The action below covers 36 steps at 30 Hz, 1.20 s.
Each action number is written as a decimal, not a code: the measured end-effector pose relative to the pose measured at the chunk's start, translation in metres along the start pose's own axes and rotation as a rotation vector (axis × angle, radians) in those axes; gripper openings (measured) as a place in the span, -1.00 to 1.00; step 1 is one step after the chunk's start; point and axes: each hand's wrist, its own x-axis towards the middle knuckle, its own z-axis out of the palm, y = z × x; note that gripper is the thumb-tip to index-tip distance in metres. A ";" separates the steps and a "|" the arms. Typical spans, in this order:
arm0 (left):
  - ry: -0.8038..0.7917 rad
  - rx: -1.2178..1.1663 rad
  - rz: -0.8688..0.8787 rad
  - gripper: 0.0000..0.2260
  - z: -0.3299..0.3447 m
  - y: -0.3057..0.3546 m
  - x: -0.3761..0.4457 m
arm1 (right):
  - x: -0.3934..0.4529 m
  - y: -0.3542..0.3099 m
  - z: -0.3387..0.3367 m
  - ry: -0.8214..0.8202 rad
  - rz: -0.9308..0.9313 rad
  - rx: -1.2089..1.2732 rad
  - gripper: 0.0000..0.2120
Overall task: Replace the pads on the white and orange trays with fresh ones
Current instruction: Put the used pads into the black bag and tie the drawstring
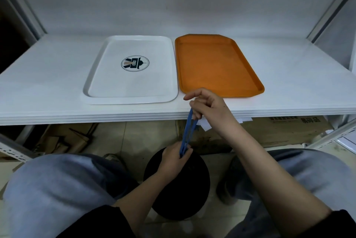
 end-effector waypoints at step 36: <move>0.004 -0.511 -0.009 -0.73 -0.027 0.010 -0.010 | 0.001 0.001 -0.006 -0.020 0.007 -0.023 -0.73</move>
